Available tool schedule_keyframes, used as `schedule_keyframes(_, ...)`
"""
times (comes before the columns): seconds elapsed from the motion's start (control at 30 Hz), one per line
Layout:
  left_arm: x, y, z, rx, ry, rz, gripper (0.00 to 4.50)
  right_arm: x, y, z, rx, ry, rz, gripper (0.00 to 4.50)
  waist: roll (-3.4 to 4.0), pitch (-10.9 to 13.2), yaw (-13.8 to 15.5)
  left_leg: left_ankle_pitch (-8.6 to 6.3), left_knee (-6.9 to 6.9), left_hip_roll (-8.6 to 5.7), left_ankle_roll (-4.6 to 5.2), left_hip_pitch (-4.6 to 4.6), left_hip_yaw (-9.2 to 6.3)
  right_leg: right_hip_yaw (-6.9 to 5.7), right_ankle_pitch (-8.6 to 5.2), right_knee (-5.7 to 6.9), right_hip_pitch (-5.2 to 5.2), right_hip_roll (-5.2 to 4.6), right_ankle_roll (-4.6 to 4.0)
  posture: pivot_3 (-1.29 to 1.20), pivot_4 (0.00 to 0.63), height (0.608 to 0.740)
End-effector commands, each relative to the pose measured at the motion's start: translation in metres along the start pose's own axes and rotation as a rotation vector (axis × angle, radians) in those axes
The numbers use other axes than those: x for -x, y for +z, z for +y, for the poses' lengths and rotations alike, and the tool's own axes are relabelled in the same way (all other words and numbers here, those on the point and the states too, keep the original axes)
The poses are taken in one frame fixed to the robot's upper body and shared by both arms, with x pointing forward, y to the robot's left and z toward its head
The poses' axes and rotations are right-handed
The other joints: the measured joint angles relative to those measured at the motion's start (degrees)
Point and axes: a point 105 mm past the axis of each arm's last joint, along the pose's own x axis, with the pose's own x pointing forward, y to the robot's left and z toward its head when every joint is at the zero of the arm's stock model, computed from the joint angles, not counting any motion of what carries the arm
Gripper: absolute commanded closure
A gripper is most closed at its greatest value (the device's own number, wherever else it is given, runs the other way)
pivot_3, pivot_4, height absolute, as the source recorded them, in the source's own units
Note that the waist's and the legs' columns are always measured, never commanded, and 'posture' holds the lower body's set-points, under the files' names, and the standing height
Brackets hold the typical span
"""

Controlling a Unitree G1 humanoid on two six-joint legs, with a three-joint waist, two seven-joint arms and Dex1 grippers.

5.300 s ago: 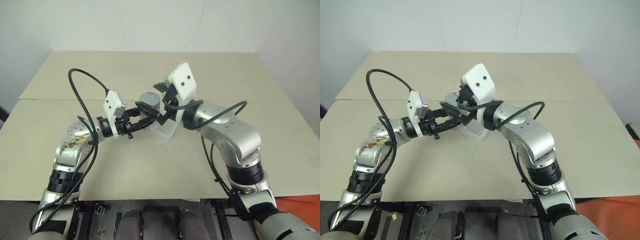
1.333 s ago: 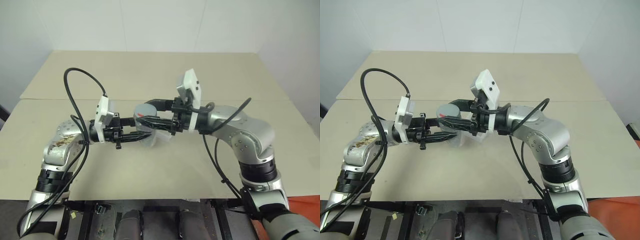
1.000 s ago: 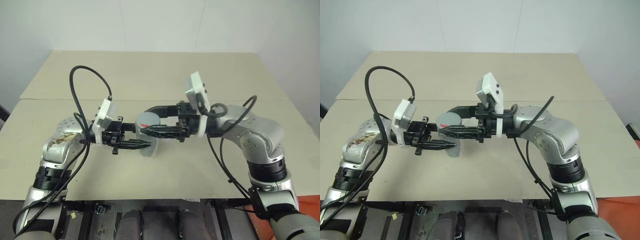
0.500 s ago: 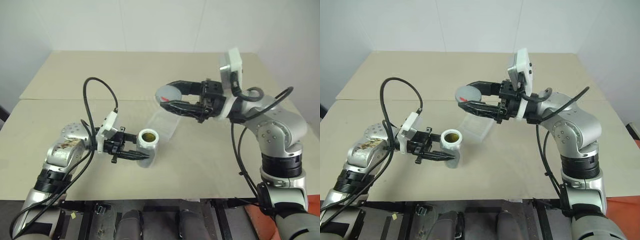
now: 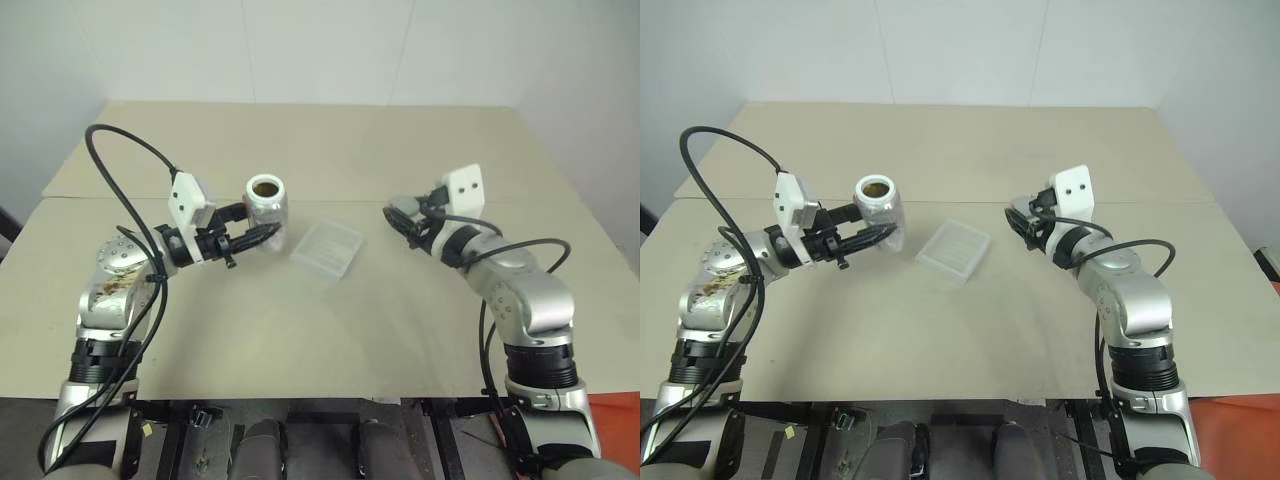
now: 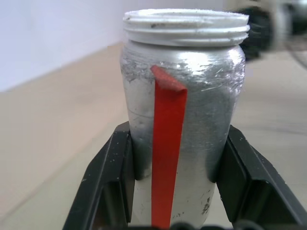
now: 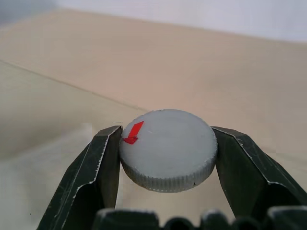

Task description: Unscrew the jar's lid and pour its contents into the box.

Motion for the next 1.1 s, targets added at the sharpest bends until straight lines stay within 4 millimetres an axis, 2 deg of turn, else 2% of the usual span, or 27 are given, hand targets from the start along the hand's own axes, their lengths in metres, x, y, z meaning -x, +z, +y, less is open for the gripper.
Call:
schedule_keyframes(0.03, -0.004, 0.012, 0.016, -0.063, 0.132, -0.030, 2.54, -0.007, -0.024, -0.015, 0.003, -0.139, 0.072, 1.72, 0.00, 0.0, -0.1, 0.00, 0.00, 0.00, 0.00, 0.01, 0.02, 0.01, 0.00, 0.00, 0.00, 0.00, 0.00, 0.00, 0.150, 0.740)
schedule_keyframes(0.2, -0.005, 0.009, 0.017, -0.074, 0.155, -0.010, 2.54, -0.018, -0.045, -0.024, -0.038, -0.221, 0.112, 1.72, 0.00, 0.0, -0.5, 0.01, -0.07, 0.01, -0.01, 0.01, 0.02, 0.07, 0.00, 0.07, -0.07, 0.03, 0.00, 0.00, 0.150, 0.740)
schedule_keyframes(0.33, -0.002, 0.009, 0.018, -0.074, 0.160, -0.009, 2.54, -0.021, -0.055, -0.019, -0.057, -0.221, 0.141, 1.72, 0.00, 0.0, -0.4, 0.01, -0.07, 0.01, -0.02, 0.01, 0.02, 0.07, 0.00, 0.08, -0.04, 0.01, 0.00, 0.00, 0.150, 0.740)
schedule_keyframes(0.5, 0.000, 0.009, 0.019, -0.081, 0.172, -0.003, 2.54, -0.015, -0.056, -0.013, -0.047, -0.165, 0.159, 0.10, 0.00, 0.0, -0.4, 0.01, -0.07, 0.01, -0.02, 0.02, 0.02, 0.04, 0.00, 0.07, -0.04, 0.02, 0.00, 0.00, 0.150, 0.740)
schedule_keyframes(0.6, -0.002, 0.008, 0.023, -0.126, 0.193, 0.018, 2.54, -0.006, -0.051, -0.014, -0.007, -0.113, 0.178, 0.02, 0.00, 0.0, -0.3, 0.01, -0.07, 0.01, -0.02, 0.00, 0.00, 0.05, 0.00, 0.09, -0.03, 0.00, 0.00, 0.00, 0.150, 0.740)
schedule_keyframes(0.73, -0.008, 0.002, 0.033, -0.308, 0.222, 0.104, 2.54, 0.014, -0.019, -0.014, 0.087, 0.019, 0.141, 0.02, 0.00, 0.0, 0.2, 0.01, -0.06, -0.02, -0.02, 0.01, 0.04, 0.02, 0.00, -0.01, -0.01, 0.00, 0.00, 0.00, 0.150, 0.740)
schedule_keyframes(0.87, -0.023, 0.009, 0.039, -0.436, 0.223, 0.087, 2.54, 0.038, 0.022, -0.003, 0.110, 0.249, 0.064, 0.02, 0.00, 0.0, 0.2, 0.01, -0.04, -0.03, -0.01, 0.01, 0.06, -0.01, 0.00, -0.10, 0.02, 0.01, 0.00, 0.00, 0.150, 0.740)
schedule_keyframes(1.0, -0.045, 0.015, 0.036, -0.803, 0.140, 0.121, 2.54, 0.060, 0.054, 0.013, 0.028, 0.516, 0.029, 0.02, 0.00, 0.0, 0.4, 0.00, -0.06, -0.03, 0.00, 0.01, 0.05, -0.04, 0.01, -0.25, 0.10, 0.03, 0.00, 0.00, 0.150, 0.740)
schedule_keyframes(1.1, -0.064, 0.022, 0.027, -1.184, 0.014, 0.124, 2.54, 0.073, 0.061, 0.027, 0.006, 0.692, 0.093, 0.02, -0.01, 0.0, 0.7, -0.01, -0.07, -0.04, 0.01, 0.00, 0.08, -0.03, 0.03, -0.31, 0.10, 0.02, -0.01, 0.00, 0.150, 0.740)
